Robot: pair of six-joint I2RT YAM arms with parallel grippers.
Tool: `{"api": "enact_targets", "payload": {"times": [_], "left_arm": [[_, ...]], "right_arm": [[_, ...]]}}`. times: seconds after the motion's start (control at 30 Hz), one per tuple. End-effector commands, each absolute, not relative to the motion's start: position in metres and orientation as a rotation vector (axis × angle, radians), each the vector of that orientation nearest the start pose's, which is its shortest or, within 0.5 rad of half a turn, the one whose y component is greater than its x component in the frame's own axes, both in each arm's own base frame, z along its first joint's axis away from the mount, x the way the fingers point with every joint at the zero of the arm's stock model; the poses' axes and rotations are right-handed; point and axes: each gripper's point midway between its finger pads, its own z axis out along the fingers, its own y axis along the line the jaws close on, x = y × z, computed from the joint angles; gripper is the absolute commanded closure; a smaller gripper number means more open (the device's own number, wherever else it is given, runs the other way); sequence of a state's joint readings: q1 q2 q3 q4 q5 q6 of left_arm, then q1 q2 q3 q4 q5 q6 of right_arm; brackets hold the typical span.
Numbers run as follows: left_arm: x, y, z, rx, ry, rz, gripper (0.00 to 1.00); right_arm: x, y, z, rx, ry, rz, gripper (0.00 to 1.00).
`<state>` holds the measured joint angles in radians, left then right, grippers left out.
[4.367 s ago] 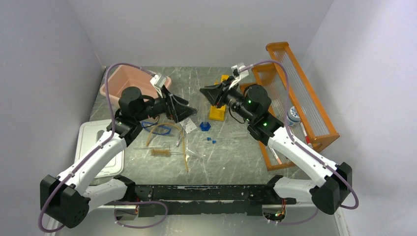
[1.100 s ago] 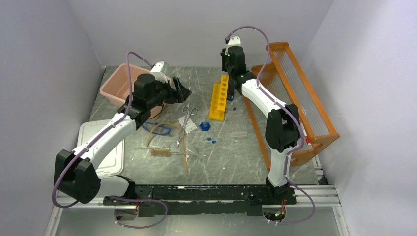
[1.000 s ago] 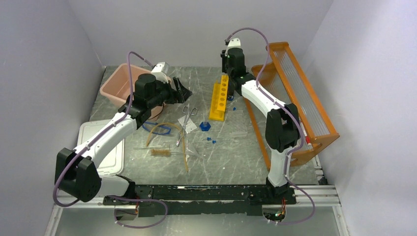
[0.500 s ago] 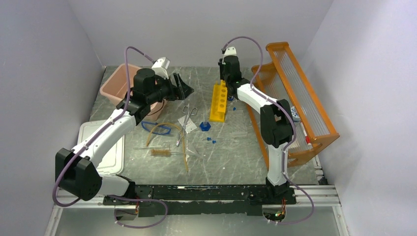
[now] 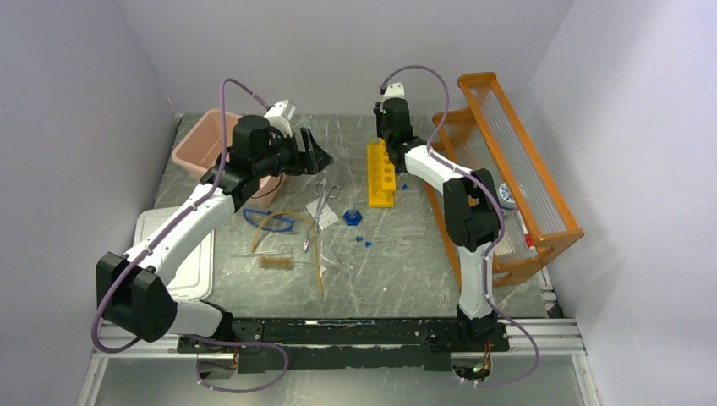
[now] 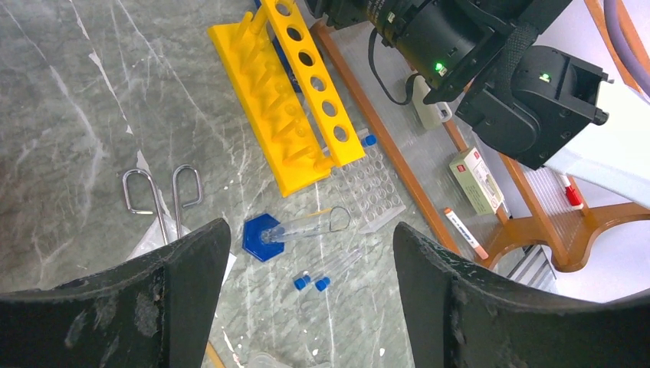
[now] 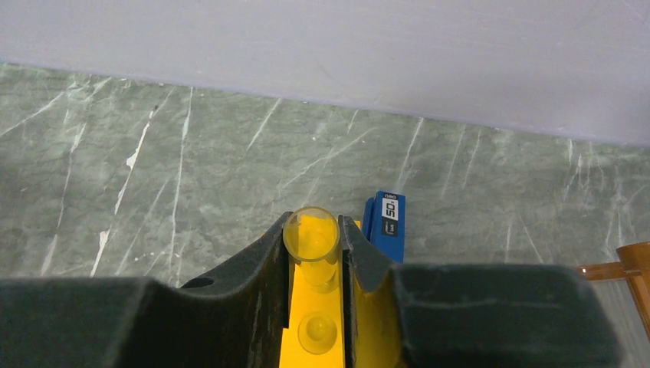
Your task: Organize the chemistry lab equipment
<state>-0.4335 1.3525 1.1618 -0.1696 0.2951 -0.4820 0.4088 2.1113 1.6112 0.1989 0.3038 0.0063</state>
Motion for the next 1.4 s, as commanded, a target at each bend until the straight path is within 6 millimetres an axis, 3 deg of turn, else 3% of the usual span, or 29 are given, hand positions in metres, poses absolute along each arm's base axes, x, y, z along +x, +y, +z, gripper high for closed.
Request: {"api": "enact_targets", "payload": {"times": [0.0, 0.13, 0.4, 0.63, 0.73, 0.83, 1.0, 1.13, 1.3, 1.37], "left_arm": [[0.36, -0.245, 0.277, 0.192, 1.996, -0.904, 0.19], [0.364, -0.242, 0.277, 0.183, 2.001, -0.872, 0.18], [0.368, -0.23, 0.276, 0.155, 2.01, -0.783, 0.15], [0.363, -0.215, 0.279, 0.141, 1.981, -0.71, 0.13], [0.36, -0.207, 0.277, 0.137, 1.983, -0.671, 0.12], [0.357, -0.202, 0.277, 0.125, 1.982, -0.652, 0.12], [0.347, -0.203, 0.274, 0.129, 1.98, -0.688, 0.13], [0.341, -0.203, 0.273, 0.122, 1.962, -0.718, 0.16], [0.335, -0.199, 0.264, 0.1, 1.958, -0.719, 0.18], [0.334, -0.198, 0.261, 0.093, 1.96, -0.716, 0.19]], "right_arm": [[0.588, 0.2, 0.149, -0.139, 1.86, 0.03, 0.71], [0.587, 0.195, 0.155, -0.086, 1.879, 0.023, 0.53], [0.576, 0.186, 0.195, 0.017, 1.912, 0.03, 0.26], [0.556, 0.187, 0.242, -0.021, 1.928, 0.086, 0.2], [0.544, 0.191, 0.264, -0.049, 1.936, 0.135, 0.2], [0.526, 0.195, 0.275, -0.076, 1.98, 0.187, 0.23], [0.483, 0.192, 0.274, -0.107, 2.07, 0.251, 0.39], [0.436, 0.189, 0.258, -0.124, 2.154, 0.324, 0.5], [0.368, 0.201, 0.207, -0.259, 2.277, 0.377, 0.52], [0.337, 0.223, 0.19, -0.381, 2.312, 0.413, 0.52]]}}
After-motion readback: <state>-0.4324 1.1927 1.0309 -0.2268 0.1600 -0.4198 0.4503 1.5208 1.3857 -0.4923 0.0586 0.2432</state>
